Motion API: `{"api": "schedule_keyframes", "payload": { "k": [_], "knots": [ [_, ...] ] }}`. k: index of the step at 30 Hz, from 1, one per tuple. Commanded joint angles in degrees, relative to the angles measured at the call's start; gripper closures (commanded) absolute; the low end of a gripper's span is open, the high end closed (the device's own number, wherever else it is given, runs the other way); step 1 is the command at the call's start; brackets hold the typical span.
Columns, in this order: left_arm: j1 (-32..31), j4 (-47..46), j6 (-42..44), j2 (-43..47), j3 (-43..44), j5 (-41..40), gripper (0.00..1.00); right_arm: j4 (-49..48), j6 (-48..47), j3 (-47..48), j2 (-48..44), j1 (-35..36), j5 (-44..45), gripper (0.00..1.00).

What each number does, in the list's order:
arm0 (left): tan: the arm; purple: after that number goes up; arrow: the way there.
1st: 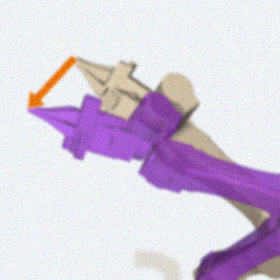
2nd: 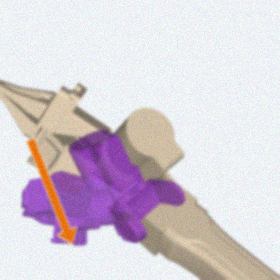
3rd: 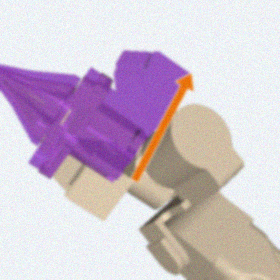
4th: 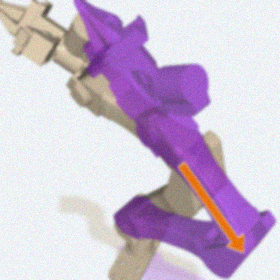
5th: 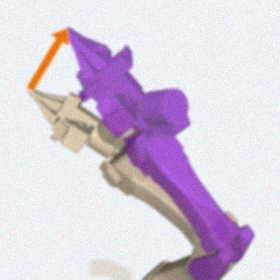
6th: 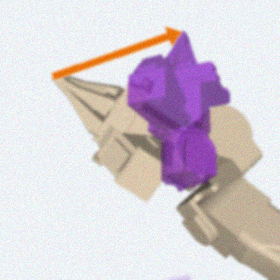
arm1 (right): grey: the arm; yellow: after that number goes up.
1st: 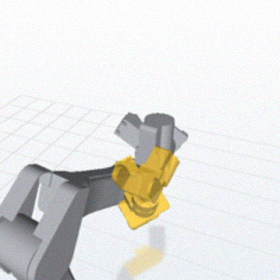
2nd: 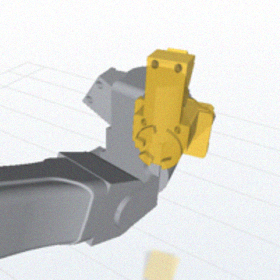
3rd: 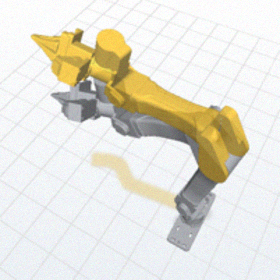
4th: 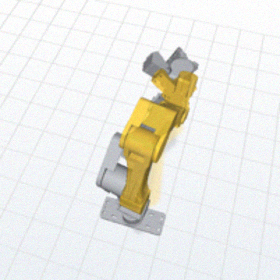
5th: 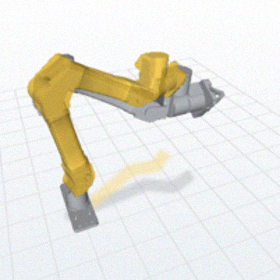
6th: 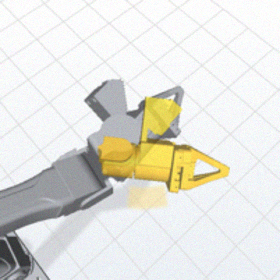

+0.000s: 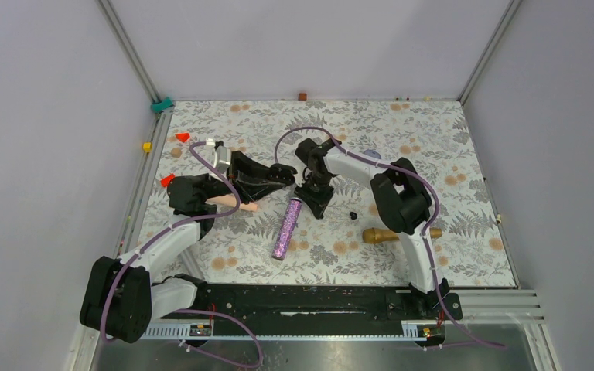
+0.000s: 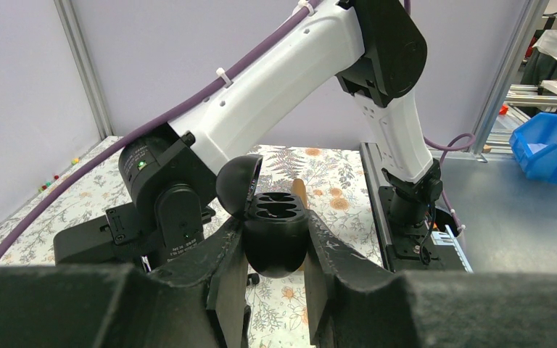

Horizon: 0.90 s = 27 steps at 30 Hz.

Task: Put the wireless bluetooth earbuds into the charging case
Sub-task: Place the earbud at the center of the board.

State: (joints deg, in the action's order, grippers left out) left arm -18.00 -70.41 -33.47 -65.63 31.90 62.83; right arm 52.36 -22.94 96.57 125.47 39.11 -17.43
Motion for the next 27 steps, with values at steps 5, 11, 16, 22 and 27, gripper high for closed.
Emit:
{"api": "schedule_keyframes", "payload": {
  "k": [5,11,16,22,27],
  "knots": [
    [0.2,-3.5,-0.6,1.2,1.7,1.1,1.00,-0.6,4.4,-0.3,-0.2,0.4,5.6,0.63],
    [0.3,-3.8,-0.8,1.1,1.7,1.1,1.00,-0.9,5.1,-1.2,-2.4,0.4,8.2,0.56],
    [0.3,-4.5,-1.1,0.9,1.7,1.1,1.00,-3.2,6.5,-3.2,-6.6,0.4,9.7,0.52],
    [0.3,-4.8,-1.4,0.8,1.8,1.1,1.00,-6.2,9.8,-6.3,-10.5,0.6,10.0,0.50],
    [0.3,-5.0,-1.6,0.8,1.8,1.1,1.00,-6.2,10.4,-6.3,-9.0,0.8,7.9,0.50]
  ]
}}
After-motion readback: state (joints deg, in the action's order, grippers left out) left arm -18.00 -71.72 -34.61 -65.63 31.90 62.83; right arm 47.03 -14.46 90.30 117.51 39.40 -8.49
